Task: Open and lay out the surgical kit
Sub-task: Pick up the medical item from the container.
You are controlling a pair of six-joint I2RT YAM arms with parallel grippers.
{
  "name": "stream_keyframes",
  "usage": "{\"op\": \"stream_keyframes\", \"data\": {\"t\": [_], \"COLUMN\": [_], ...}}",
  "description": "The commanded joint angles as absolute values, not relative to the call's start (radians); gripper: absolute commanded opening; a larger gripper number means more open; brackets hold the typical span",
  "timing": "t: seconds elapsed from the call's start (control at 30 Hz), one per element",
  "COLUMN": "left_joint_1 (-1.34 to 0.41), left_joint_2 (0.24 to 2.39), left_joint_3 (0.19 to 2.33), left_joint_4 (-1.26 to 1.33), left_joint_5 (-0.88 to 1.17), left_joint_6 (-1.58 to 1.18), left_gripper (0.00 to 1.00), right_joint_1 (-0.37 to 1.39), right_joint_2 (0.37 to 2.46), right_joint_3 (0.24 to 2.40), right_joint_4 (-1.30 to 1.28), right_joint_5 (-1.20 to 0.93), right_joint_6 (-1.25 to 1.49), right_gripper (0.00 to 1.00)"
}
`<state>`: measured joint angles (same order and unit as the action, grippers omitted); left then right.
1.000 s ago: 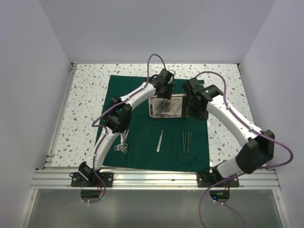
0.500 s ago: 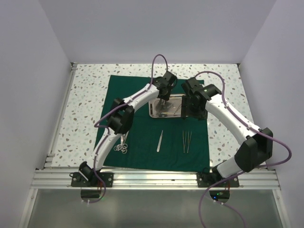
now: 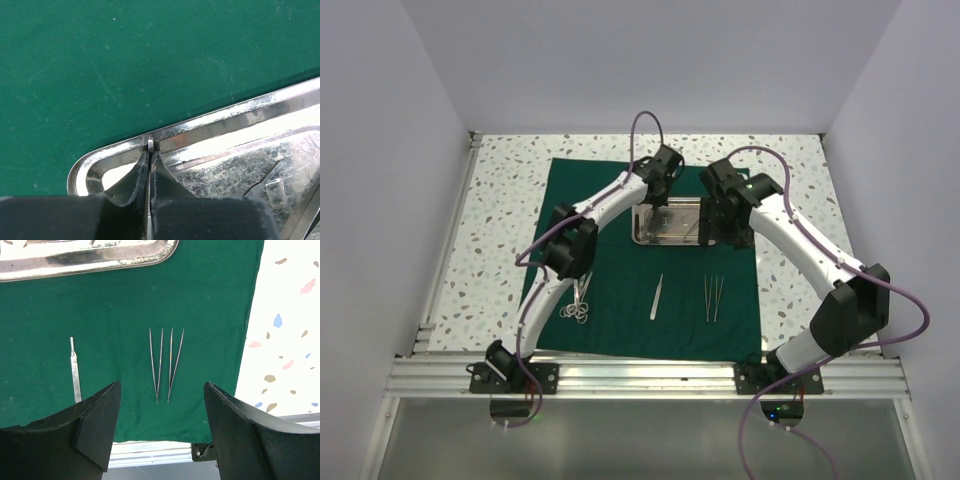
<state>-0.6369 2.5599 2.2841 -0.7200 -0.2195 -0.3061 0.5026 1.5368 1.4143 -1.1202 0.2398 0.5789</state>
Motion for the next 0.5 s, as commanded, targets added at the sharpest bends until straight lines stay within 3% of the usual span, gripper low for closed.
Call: {"op": "stream_keyframes", "data": {"t": [0.0, 0.27, 0.47], "left_joint_1": [-0.614, -0.558, -0.503], "left_joint_2": [2.660, 2.502, 2.384], "left_joint_3": [2.229, 2.166, 2.236], "left_joint_4": [-0.830, -0.712, -0.701], "left_joint_5": [-0.150, 0.098, 0.199], "left_joint_6": [-0.308, -0.365, -0.439], "left_gripper": [0.00, 0.00, 0.00], "right_joint_1": [0.495, 0.497, 0.497], "right_joint_2": [1.532, 1.532, 1.534], "right_joint_3": [1.459, 1.477, 1.497], "right_joint_4": [-1.118, -1.117, -1.115], "right_joint_5": [0.232, 0.204, 0.186], "right_joint_6": [0.560, 0.569, 0.571], "right_gripper": [0.70, 0.70, 0.70]}}
